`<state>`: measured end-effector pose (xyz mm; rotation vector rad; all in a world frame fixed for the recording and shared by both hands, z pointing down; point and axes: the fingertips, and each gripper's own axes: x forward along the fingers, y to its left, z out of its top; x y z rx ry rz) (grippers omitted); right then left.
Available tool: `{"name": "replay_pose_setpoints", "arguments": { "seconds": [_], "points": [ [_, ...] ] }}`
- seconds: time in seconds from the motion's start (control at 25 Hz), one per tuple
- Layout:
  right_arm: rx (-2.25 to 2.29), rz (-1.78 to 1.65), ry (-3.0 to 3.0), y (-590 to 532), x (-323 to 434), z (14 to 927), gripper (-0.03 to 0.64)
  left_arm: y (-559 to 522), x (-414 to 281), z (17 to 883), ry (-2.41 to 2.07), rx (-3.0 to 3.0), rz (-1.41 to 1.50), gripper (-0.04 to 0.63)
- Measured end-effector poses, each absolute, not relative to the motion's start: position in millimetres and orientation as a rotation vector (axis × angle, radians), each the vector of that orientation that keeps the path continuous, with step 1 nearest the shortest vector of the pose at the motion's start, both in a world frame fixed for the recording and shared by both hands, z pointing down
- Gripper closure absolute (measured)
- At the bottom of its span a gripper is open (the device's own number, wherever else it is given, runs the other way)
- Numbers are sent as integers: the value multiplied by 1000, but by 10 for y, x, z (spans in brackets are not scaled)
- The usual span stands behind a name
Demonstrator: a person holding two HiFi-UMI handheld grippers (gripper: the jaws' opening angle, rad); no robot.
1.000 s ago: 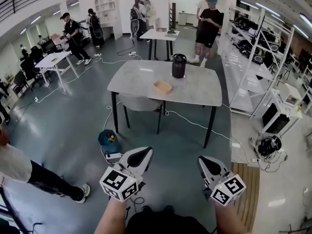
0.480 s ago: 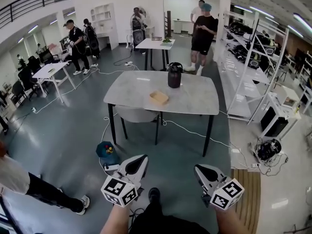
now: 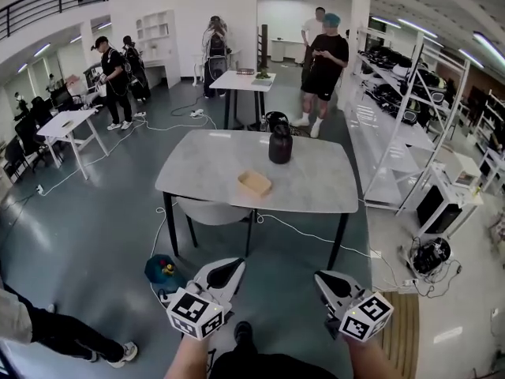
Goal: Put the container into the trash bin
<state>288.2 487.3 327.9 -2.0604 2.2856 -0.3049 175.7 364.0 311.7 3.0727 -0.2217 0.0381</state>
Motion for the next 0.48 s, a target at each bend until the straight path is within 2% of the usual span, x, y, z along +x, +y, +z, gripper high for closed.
{"name": "replay_pose_setpoints", "arguments": {
  "seconds": [0.48],
  "points": [
    [-2106, -359, 2270, 3357, 3218, 3269, 623, 2111, 2233, 3122, -144, 3039, 63, 590]
  ]
}}
